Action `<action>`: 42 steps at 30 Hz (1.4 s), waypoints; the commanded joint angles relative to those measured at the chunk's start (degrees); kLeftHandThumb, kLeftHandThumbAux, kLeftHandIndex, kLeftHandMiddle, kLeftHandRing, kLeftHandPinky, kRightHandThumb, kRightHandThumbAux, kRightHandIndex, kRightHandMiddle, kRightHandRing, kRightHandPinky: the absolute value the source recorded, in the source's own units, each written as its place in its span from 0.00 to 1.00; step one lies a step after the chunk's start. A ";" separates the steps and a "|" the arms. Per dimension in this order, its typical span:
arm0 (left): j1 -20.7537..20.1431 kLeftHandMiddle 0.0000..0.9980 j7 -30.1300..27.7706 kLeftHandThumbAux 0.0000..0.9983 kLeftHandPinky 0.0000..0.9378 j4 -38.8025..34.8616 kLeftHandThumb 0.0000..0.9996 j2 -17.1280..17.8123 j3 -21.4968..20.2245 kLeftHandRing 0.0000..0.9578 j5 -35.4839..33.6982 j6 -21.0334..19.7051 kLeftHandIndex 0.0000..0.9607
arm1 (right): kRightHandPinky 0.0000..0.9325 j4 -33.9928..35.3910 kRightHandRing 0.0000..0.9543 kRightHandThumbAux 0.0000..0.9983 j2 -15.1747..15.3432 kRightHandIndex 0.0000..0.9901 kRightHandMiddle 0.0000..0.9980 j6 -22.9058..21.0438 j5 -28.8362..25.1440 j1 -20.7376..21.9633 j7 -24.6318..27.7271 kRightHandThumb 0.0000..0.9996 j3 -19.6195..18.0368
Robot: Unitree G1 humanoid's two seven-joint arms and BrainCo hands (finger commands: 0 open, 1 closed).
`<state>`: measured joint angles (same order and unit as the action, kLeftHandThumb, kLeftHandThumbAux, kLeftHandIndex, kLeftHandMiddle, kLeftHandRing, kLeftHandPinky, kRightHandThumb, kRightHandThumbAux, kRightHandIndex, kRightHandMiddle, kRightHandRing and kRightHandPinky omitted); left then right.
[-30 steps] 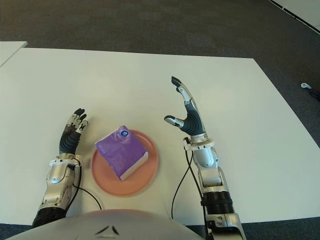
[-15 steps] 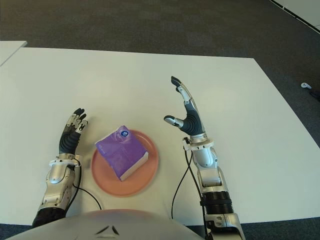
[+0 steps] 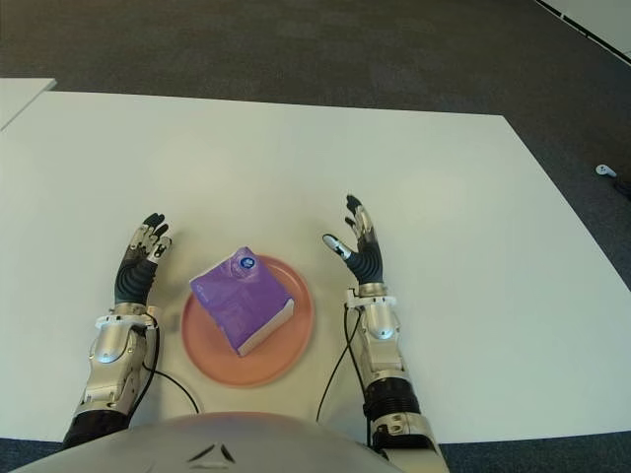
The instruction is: Put the tissue paper into the plate.
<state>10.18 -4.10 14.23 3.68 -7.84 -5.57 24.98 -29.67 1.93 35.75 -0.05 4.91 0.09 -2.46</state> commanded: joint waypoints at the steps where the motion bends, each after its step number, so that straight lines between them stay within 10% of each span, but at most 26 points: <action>1: 1.59 0.00 -0.61 0.48 0.00 1.27 0.00 0.22 0.35 0.00 0.37 -1.86 0.00 | 0.00 -8.97 0.00 0.53 -2.00 0.00 0.00 0.45 -2.30 1.52 -0.79 0.01 -2.10; 14: 1.51 0.00 -0.69 0.48 0.00 1.09 0.00 0.66 0.47 0.00 0.47 -2.36 0.00 | 0.00 -10.39 0.00 0.51 -2.13 0.00 0.00 6.92 -0.73 1.02 -0.45 0.01 -2.71; 42: 1.47 0.00 -0.54 0.49 0.00 0.60 0.00 0.84 0.31 0.00 0.27 -3.39 0.00 | 0.00 -10.63 0.00 0.53 -3.31 0.00 0.00 3.63 -8.05 2.78 7.54 0.00 -4.92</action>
<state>10.42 -4.11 13.63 4.40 -7.73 -5.55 23.24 -37.35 0.48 40.19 -6.65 10.37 7.34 -7.11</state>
